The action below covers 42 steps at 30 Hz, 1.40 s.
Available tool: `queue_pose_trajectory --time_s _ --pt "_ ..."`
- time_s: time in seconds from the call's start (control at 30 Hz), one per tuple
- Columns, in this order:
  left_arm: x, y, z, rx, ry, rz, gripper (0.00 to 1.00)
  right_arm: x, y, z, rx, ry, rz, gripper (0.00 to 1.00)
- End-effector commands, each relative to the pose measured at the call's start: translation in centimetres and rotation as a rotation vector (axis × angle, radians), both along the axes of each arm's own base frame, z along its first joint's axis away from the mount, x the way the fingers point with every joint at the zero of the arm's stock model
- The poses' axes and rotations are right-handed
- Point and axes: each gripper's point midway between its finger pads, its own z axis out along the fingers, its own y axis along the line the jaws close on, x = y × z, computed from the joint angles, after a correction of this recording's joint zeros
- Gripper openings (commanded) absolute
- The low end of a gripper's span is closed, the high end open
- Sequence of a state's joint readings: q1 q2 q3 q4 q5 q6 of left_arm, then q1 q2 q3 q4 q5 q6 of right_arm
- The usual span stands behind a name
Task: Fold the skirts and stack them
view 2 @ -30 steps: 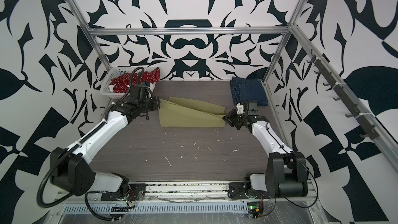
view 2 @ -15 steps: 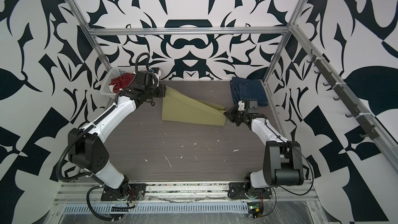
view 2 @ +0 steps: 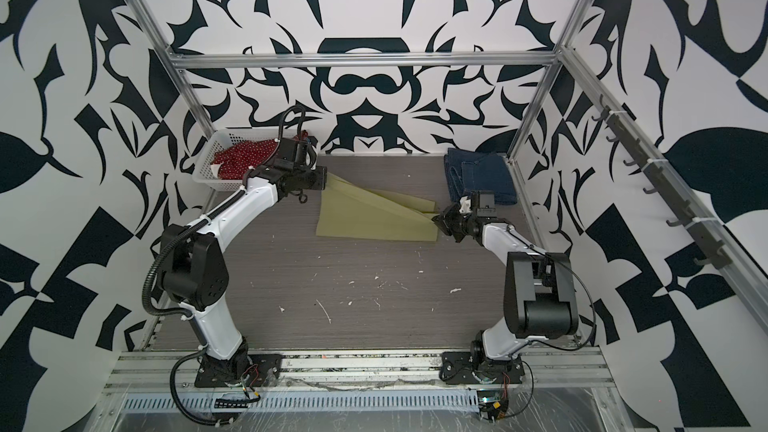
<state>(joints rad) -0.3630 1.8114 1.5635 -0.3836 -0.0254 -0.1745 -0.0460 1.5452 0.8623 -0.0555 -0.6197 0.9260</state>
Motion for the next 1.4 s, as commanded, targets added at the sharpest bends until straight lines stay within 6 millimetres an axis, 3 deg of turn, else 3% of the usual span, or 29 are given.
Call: queue_pose_trajectory --time_s 0.0,0.27,0.7,0.8,0.93,1.1,1.37 --pt "0.3 2.3 4.8 -0.004 -0.113 0.064 0.00 1.0 -1.2 3.1 -0.037 -0.087 -0.034 0.10" --pt "-2.8 3.3 7.2 -0.048 -0.143 0.078 0.00 -0.2 -0.8 3.5 -0.040 -0.087 0.002 0.10" --pt "-10.0 5.9 7.0 -0.108 -0.150 0.124 0.00 -4.2 -0.3 2.7 -0.057 -0.079 0.050 0.10" --pt "-11.3 6.4 8.2 -0.125 -0.186 0.125 0.00 -4.7 -0.3 2.9 -0.056 -0.086 0.049 0.10" --pt "-11.4 6.5 10.4 -0.136 -0.244 0.120 0.00 -4.3 -0.3 4.3 -0.054 -0.118 0.039 0.10" --pt "-9.5 5.4 12.6 -0.140 -0.294 0.081 0.00 -3.1 -0.5 5.5 -0.062 -0.141 0.028 0.10" --pt "-5.2 4.2 10.7 -0.071 -0.281 0.070 0.00 -1.4 -0.9 5.1 -0.071 -0.130 0.017 0.10"
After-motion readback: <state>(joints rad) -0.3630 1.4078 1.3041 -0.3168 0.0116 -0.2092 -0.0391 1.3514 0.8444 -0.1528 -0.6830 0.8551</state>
